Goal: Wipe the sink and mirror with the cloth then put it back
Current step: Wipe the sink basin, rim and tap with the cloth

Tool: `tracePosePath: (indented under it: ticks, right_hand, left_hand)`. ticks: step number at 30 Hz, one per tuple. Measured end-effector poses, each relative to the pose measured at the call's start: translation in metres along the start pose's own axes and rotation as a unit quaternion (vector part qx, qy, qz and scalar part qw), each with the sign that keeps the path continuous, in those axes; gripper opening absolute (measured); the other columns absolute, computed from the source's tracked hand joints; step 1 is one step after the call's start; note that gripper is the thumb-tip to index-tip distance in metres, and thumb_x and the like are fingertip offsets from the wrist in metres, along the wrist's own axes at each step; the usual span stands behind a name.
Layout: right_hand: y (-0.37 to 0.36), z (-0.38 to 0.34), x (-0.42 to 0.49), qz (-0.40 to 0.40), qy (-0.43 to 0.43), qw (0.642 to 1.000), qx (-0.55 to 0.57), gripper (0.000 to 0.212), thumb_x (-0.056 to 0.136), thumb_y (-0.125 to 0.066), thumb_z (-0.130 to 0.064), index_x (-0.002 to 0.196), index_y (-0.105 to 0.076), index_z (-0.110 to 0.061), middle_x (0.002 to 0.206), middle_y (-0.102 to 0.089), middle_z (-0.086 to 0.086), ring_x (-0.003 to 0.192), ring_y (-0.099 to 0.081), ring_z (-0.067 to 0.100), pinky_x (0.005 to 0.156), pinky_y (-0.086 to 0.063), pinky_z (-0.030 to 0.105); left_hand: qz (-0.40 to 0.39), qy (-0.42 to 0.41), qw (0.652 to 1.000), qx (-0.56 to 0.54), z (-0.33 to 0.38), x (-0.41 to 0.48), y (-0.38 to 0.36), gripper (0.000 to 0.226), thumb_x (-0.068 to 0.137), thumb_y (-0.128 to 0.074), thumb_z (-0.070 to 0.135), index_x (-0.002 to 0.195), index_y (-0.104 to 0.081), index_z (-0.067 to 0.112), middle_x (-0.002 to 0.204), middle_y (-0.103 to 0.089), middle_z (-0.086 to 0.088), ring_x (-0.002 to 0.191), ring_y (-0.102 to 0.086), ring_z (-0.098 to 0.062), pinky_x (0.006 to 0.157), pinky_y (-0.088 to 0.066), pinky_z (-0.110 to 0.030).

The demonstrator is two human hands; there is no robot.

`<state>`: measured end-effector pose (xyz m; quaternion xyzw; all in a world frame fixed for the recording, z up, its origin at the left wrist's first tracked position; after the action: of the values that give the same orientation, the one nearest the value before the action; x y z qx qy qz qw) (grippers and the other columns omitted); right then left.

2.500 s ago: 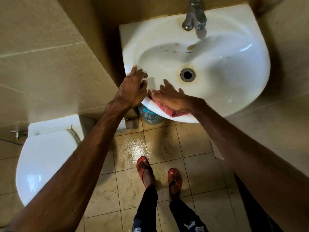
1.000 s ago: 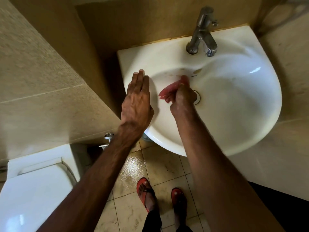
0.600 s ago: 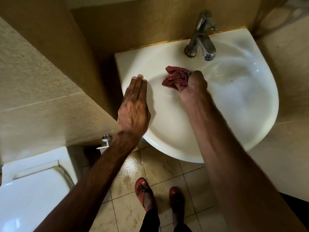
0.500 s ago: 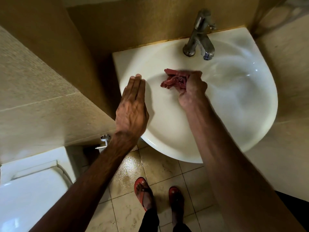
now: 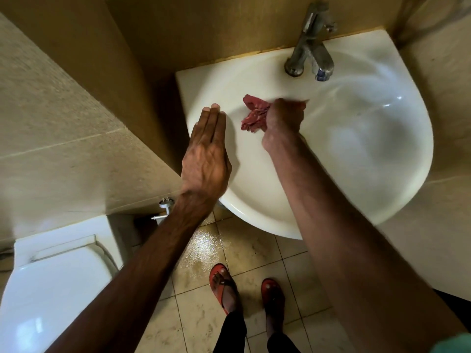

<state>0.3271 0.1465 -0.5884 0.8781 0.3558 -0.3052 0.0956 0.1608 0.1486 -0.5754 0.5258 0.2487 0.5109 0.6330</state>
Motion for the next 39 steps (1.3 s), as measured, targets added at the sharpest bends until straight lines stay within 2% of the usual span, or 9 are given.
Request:
tracePosePath:
  ticks: [5, 11, 15, 19, 23, 27, 29, 33, 39]
  right_hand:
    - [-0.028, 0.012, -0.019, -0.026, 0.070, 0.985, -0.156, 0.007, 0.089, -0.054, 0.004, 0.084, -0.059, 0.001, 0.071, -0.066, 0.000, 0.059, -0.063, 0.018, 0.049, -0.052, 0.031]
    - [0.001, 0.005, -0.004, 0.044, 0.056, 0.997, 0.005, 0.047, 0.108, -0.027, -0.026, 0.088, -0.052, 0.009, 0.049, -0.067, 0.005, 0.065, -0.070, 0.041, 0.067, -0.058, 0.055]
    - [0.032, -0.003, 0.024, 0.146, 0.102, 0.984, -0.016, 0.049, 0.108, -0.029, -0.020, 0.156, -0.032, -0.016, 0.079, -0.078, 0.012, 0.039, -0.064, 0.019, 0.041, -0.051, 0.028]
    - [-0.017, 0.022, 0.011, 0.061, 0.125, 0.981, -0.133, 0.035, 0.107, -0.034, -0.019, 0.128, -0.056, 0.000, 0.073, -0.076, 0.012, 0.049, -0.066, 0.023, 0.044, -0.048, 0.026]
    - [-0.037, 0.030, -0.018, 0.028, 0.221, 0.907, -0.358, 0.019, 0.096, -0.052, -0.009, 0.113, -0.059, -0.006, 0.085, -0.059, -0.004, 0.078, -0.058, 0.020, 0.071, -0.048, 0.029]
    - [-0.020, 0.021, -0.016, -0.076, 0.331, 0.815, -0.469, 0.016, 0.090, -0.059, -0.005, 0.101, -0.071, -0.005, 0.091, -0.075, 0.008, 0.076, -0.065, 0.019, 0.065, -0.040, 0.016]
    - [-0.007, 0.014, -0.007, -0.024, 0.330, 0.833, -0.444, 0.023, 0.090, -0.057, -0.005, 0.106, -0.073, -0.004, 0.099, -0.078, 0.010, 0.088, -0.072, 0.025, 0.070, -0.041, 0.016]
    - [-0.033, 0.026, -0.033, -0.036, 0.350, 0.837, -0.419, 0.036, 0.087, -0.059, -0.007, 0.121, -0.069, -0.014, 0.112, -0.077, 0.008, 0.100, -0.073, 0.031, 0.083, -0.057, 0.032]
    - [-0.016, 0.033, -0.027, -0.230, 0.440, 0.670, -0.551, 0.046, 0.088, -0.066, -0.011, 0.133, -0.067, -0.022, 0.103, -0.079, 0.012, 0.080, -0.075, 0.035, 0.071, -0.062, 0.038]
  left_hand:
    - [0.006, 0.000, 1.000, -0.025, 0.003, -0.001, 0.006, 0.062, 0.089, -0.034, 0.000, 0.151, -0.035, 0.002, 0.158, -0.035, -0.013, 0.151, -0.024, -0.024, 0.123, -0.022, -0.037]
    - [0.002, -0.009, 1.000, -0.027, 0.001, -0.004, 0.005, 0.071, 0.082, -0.036, -0.008, 0.152, -0.031, -0.001, 0.160, -0.030, -0.014, 0.152, -0.021, -0.026, 0.124, -0.021, -0.038]
    - [0.009, 0.000, 0.999, -0.039, 0.001, -0.004, 0.005, 0.075, 0.080, -0.037, -0.011, 0.154, -0.029, 0.001, 0.162, -0.027, -0.012, 0.153, -0.018, -0.024, 0.124, -0.021, -0.037]
    - [0.040, 0.023, 0.996, -0.077, -0.002, -0.005, 0.008, 0.071, 0.083, -0.030, -0.012, 0.153, -0.029, 0.000, 0.161, -0.029, -0.014, 0.152, -0.021, -0.024, 0.124, -0.022, -0.038]
    - [0.034, 0.021, 0.995, -0.090, -0.002, -0.005, 0.008, 0.065, 0.092, -0.043, -0.004, 0.155, -0.026, 0.002, 0.162, -0.027, -0.013, 0.153, -0.018, -0.023, 0.125, -0.020, -0.036]
    - [0.025, 0.011, 0.994, -0.102, 0.002, -0.005, 0.012, 0.068, 0.084, -0.036, 0.003, 0.152, -0.031, -0.003, 0.160, -0.029, -0.017, 0.151, -0.023, -0.027, 0.125, -0.019, -0.037]
    - [0.027, 0.031, 0.994, -0.105, 0.000, -0.006, 0.012, 0.079, 0.075, -0.034, -0.011, 0.153, -0.030, 0.000, 0.161, -0.029, -0.013, 0.152, -0.022, -0.024, 0.125, -0.020, -0.036]
    - [0.020, 0.010, 0.994, -0.103, 0.001, -0.004, 0.009, 0.064, 0.091, -0.030, 0.017, 0.152, -0.031, -0.002, 0.159, -0.031, -0.015, 0.151, -0.024, -0.025, 0.125, -0.020, -0.037]
    - [0.013, 0.029, 0.995, -0.090, -0.002, -0.004, 0.008, 0.070, 0.083, -0.033, -0.009, 0.152, -0.032, 0.001, 0.159, -0.034, -0.014, 0.151, -0.024, -0.025, 0.125, -0.022, -0.037]
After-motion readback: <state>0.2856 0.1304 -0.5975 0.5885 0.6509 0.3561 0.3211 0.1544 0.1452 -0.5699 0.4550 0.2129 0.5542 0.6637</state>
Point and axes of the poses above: each hand's wrist, its own x-axis towards the middle knuckle, its own y-axis out of the back of the hand, z = x × y, the point moved 9 cm from there along x, towards the middle knuckle
